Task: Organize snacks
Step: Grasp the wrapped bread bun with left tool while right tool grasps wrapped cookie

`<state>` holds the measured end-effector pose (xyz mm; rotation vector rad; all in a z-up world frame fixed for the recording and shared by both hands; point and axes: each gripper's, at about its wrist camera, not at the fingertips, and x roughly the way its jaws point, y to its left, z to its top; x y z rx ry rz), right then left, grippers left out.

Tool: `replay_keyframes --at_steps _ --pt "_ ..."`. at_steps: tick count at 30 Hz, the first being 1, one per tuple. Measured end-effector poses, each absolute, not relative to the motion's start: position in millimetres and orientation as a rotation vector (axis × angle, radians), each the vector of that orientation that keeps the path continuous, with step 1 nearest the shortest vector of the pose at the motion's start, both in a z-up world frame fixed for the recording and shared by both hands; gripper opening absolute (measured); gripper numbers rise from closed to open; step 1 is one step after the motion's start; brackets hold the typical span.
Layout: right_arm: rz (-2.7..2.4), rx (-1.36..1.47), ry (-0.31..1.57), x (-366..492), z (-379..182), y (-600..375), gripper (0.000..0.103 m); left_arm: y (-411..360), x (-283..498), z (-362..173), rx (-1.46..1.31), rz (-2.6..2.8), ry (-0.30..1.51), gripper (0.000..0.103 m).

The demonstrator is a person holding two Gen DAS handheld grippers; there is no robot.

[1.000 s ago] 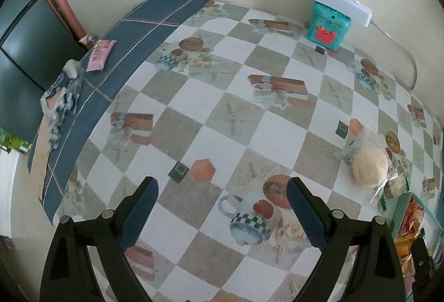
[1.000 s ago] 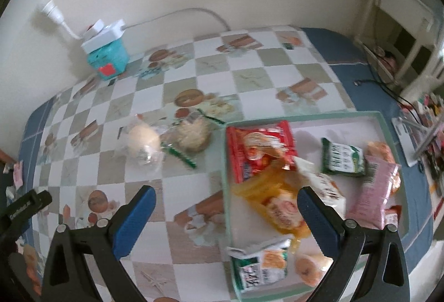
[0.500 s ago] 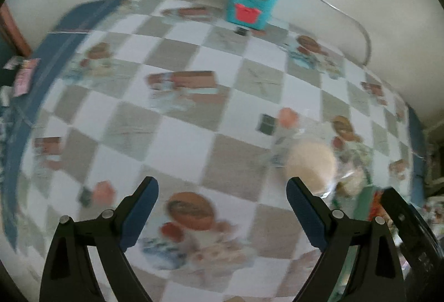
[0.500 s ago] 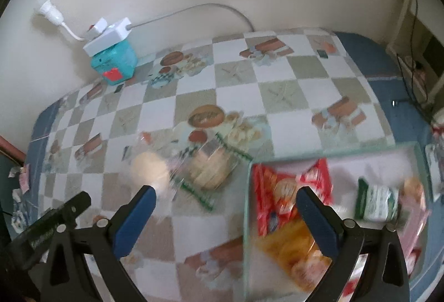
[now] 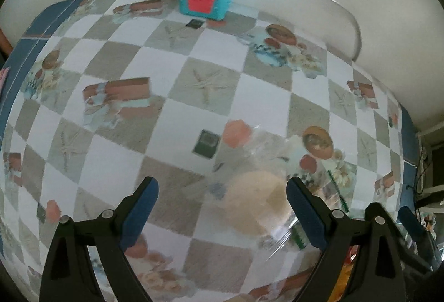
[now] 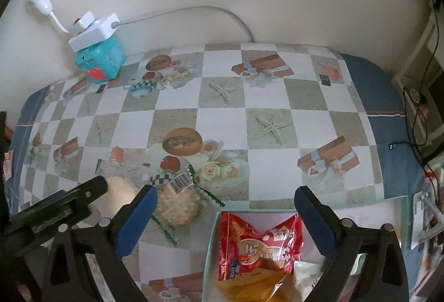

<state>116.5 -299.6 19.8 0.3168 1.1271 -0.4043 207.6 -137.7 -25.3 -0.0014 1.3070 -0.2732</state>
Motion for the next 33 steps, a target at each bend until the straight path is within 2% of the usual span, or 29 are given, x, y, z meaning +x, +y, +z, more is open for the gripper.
replay_keyframes --at_steps 7,18,27,29,33 --pt "-0.367 0.290 1.148 120.1 12.8 -302.3 0.098 -144.3 207.6 -38.0 0.011 -0.274 1.344 0.094" --pt "-0.240 0.152 1.235 138.1 -7.1 -264.4 0.097 -102.9 204.1 -53.5 0.044 -0.200 1.397 0.094" --pt "-0.183 0.065 1.318 154.0 -33.7 -242.9 0.089 -78.0 195.7 -60.9 0.038 -0.179 1.387 0.092" --pt "-0.174 0.069 1.327 155.6 -36.5 -243.0 0.086 -75.1 194.1 -58.3 0.028 -0.181 1.379 0.087" --pt "-0.160 0.072 1.332 158.3 -38.7 -241.2 0.083 -68.1 188.0 -51.2 0.029 -0.181 1.363 0.062"
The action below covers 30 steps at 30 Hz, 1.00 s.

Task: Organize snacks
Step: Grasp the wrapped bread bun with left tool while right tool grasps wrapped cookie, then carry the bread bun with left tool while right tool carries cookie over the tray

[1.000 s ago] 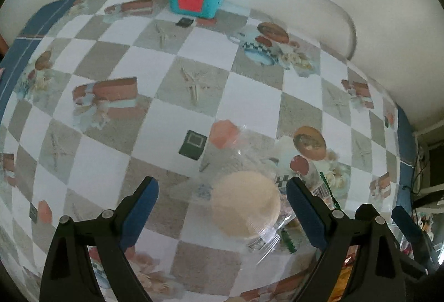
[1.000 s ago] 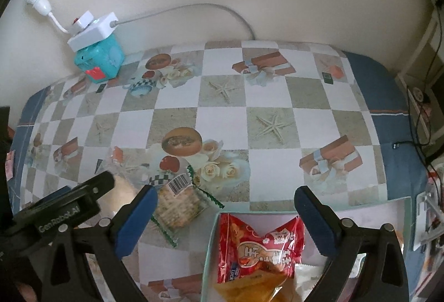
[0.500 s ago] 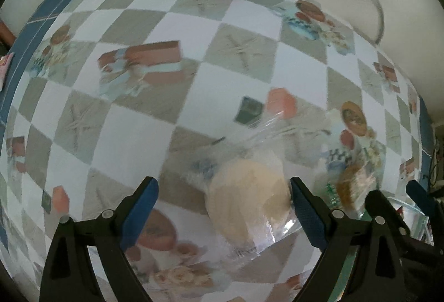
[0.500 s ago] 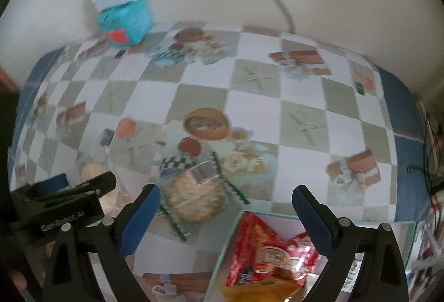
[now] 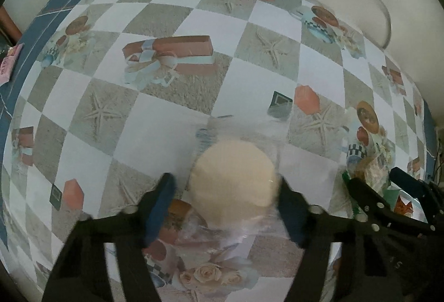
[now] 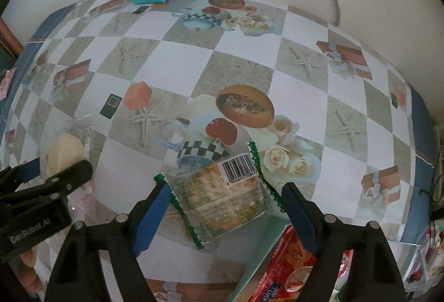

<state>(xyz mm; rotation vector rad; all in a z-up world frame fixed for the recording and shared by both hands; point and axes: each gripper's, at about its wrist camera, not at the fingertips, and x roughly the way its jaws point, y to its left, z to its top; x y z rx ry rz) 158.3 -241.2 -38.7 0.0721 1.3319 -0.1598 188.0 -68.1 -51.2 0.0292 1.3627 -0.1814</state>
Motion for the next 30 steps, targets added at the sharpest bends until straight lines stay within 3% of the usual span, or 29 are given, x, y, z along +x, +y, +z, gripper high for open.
replay_keyframes --at_steps 11,30 --pt "-0.141 0.043 1.328 150.4 -35.2 -208.5 0.057 -23.0 179.4 -41.7 -0.020 -0.104 1.380 0.057" --pt "-0.119 0.354 1.174 58.1 7.3 -162.2 0.053 31.6 112.6 -13.3 -0.085 -0.017 1.414 0.054"
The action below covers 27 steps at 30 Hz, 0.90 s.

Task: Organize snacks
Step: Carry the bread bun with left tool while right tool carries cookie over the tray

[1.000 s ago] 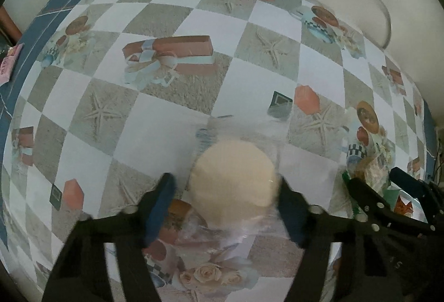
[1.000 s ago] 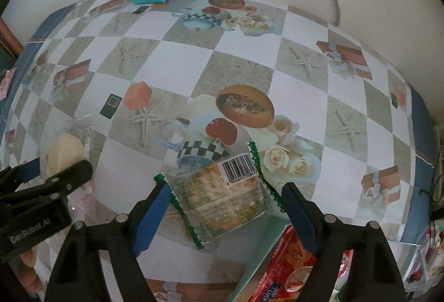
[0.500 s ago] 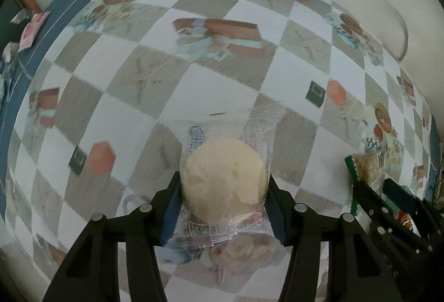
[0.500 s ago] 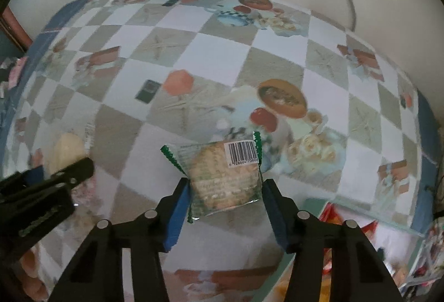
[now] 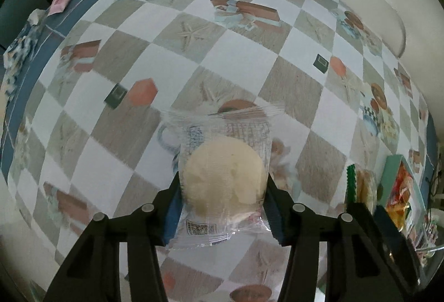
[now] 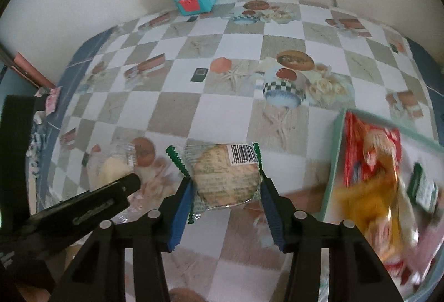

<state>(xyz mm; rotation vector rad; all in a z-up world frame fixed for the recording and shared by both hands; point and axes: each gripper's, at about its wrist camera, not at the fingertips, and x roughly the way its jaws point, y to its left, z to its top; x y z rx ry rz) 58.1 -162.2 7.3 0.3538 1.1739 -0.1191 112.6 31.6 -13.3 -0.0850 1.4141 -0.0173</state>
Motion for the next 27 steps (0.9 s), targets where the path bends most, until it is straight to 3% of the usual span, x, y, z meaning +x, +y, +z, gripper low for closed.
replay_keyframes --at_steps 7,17,27 --pt "-0.165 0.376 1.085 20.5 36.4 -155.4 0.053 21.2 65.6 16.0 -0.083 -0.030 1.351 0.054" --pt "-0.239 0.449 0.983 -27.0 72.0 -178.3 0.053 -26.5 57.7 54.1 -0.022 -0.099 1.226 0.054" --pt "-0.373 0.535 0.945 -69.0 74.0 -243.8 0.053 -97.6 23.5 69.1 0.110 -0.240 1.162 0.054"
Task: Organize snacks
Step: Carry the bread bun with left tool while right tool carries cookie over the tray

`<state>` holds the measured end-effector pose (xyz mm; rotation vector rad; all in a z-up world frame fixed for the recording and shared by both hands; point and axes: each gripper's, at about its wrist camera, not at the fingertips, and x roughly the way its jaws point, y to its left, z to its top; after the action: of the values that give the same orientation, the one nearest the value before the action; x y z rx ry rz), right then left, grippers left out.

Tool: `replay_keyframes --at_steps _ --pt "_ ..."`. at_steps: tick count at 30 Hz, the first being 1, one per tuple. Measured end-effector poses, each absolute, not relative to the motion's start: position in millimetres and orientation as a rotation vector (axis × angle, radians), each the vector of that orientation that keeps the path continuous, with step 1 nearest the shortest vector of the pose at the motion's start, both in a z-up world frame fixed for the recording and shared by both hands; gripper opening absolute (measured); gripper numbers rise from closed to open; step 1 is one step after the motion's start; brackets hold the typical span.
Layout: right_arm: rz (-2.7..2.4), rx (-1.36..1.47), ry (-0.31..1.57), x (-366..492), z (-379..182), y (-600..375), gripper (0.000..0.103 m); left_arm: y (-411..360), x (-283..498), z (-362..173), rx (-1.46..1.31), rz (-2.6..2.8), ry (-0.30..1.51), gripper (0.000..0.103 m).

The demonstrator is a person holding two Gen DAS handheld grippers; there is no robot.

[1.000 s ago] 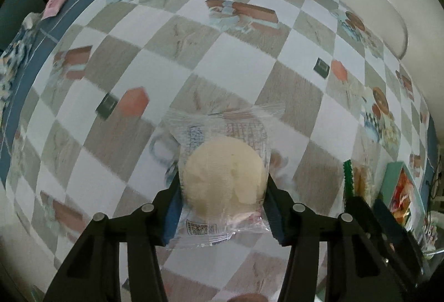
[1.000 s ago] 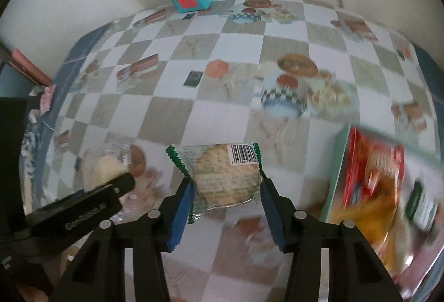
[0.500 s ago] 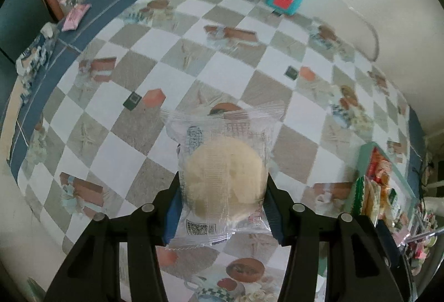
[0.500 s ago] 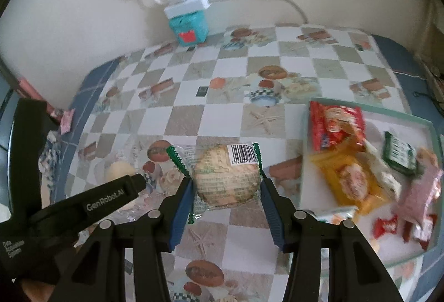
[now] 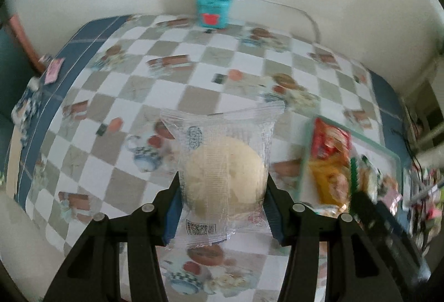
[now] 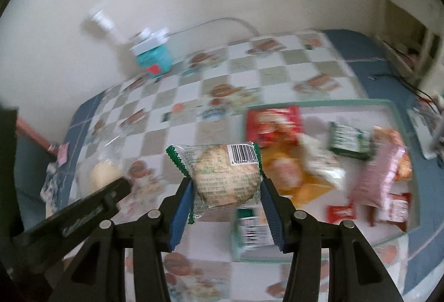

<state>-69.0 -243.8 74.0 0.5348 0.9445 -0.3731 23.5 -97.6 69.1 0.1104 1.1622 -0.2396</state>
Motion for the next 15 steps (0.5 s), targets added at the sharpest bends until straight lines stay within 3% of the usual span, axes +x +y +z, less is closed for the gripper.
replay_keyframes --at_steps 15 --pt "-0.620 0.698 0.946 -140.9 52.4 -337.4 0.053 -209.1 -47.0 51.1 0.340 -0.531 1.155 0.055"
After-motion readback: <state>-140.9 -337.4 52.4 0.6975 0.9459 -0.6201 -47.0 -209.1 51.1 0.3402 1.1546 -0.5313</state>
